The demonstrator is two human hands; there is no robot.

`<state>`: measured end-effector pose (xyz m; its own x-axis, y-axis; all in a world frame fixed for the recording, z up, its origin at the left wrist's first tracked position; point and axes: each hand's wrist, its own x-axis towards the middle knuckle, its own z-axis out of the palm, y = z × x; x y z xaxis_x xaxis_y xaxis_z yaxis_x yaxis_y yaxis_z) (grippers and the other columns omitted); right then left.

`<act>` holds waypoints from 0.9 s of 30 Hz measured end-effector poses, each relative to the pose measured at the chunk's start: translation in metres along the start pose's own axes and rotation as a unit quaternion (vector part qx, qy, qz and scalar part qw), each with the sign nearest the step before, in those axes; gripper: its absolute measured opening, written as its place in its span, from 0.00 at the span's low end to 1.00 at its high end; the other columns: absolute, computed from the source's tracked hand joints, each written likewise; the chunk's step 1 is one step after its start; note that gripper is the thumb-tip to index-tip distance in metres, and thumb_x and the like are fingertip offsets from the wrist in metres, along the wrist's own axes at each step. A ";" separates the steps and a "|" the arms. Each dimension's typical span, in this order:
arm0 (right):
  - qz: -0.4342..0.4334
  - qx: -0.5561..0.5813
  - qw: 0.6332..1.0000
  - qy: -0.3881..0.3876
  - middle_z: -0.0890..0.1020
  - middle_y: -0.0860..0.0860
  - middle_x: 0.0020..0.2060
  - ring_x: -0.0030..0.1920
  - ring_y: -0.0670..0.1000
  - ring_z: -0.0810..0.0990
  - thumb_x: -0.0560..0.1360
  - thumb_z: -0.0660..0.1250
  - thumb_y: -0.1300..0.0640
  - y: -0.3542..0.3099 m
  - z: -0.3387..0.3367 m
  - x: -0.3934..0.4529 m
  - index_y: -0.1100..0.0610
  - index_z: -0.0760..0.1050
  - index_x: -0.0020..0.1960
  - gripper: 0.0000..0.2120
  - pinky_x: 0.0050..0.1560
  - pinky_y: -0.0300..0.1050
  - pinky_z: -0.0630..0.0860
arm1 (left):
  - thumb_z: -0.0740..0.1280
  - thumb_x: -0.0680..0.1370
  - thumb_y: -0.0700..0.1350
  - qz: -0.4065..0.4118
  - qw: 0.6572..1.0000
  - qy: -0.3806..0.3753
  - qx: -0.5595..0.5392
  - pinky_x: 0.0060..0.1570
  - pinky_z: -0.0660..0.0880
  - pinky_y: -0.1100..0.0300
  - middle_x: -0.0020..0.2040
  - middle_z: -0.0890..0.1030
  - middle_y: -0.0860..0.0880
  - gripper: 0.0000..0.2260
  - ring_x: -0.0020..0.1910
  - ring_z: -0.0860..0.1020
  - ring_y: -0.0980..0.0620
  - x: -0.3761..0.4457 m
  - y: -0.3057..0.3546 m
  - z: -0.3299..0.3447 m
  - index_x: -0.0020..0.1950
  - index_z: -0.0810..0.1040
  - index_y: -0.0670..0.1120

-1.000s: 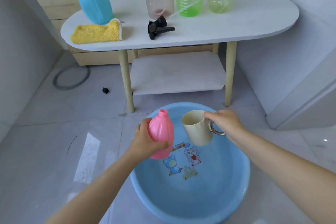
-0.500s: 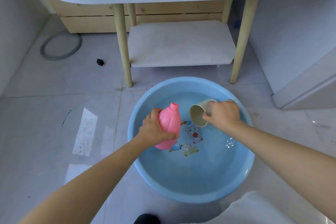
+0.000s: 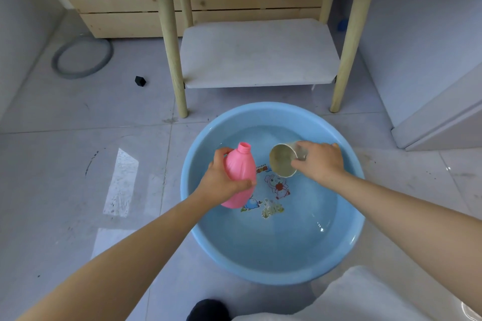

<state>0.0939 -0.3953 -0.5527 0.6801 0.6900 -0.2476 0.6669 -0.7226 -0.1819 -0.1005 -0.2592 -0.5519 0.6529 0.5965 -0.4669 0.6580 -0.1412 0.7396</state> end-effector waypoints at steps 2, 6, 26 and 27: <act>0.018 0.037 0.999 -0.014 0.83 0.51 0.50 0.53 0.55 0.78 0.73 0.64 0.46 0.002 -0.003 0.001 0.47 0.69 0.68 0.24 0.57 0.47 0.65 | 0.79 0.65 0.47 -0.003 1.000 0.001 0.004 0.49 0.71 0.55 0.62 0.68 0.48 0.37 0.56 0.72 0.46 0.002 0.000 0.002 0.65 0.59 0.54; -0.032 -0.037 0.999 -0.018 0.83 0.51 0.46 0.51 0.55 0.77 0.74 0.62 0.47 0.004 0.002 -0.004 0.48 0.69 0.68 0.22 0.55 0.45 0.64 | 0.79 0.64 0.47 -0.005 1.000 0.011 0.015 0.50 0.71 0.55 0.62 0.67 0.48 0.38 0.57 0.71 0.47 0.003 0.000 0.005 0.65 0.59 0.53; 0.106 0.326 0.938 -0.060 0.83 0.50 0.47 0.50 0.53 0.80 0.71 0.69 0.52 0.007 -0.016 -0.011 0.46 0.80 0.56 0.14 0.50 0.44 0.74 | 0.80 0.62 0.49 0.010 0.999 -0.005 0.045 0.48 0.72 0.56 0.61 0.70 0.50 0.38 0.55 0.73 0.49 0.002 -0.004 0.011 0.66 0.63 0.56; 0.111 0.361 0.924 -0.060 0.83 0.49 0.50 0.52 0.52 0.80 0.70 0.69 0.52 0.008 -0.018 -0.012 0.46 0.81 0.55 0.13 0.50 0.44 0.74 | 0.80 0.62 0.49 0.012 0.999 -0.007 0.048 0.48 0.73 0.56 0.61 0.70 0.50 0.38 0.54 0.73 0.49 0.002 -0.004 0.012 0.66 0.63 0.56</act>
<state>0.0965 -0.4090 -0.5341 0.7084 0.5438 -0.4500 0.1087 -0.7140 -0.6917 -0.0974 -0.2676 -0.5615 0.6739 0.5809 -0.4565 0.6744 -0.2312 0.7013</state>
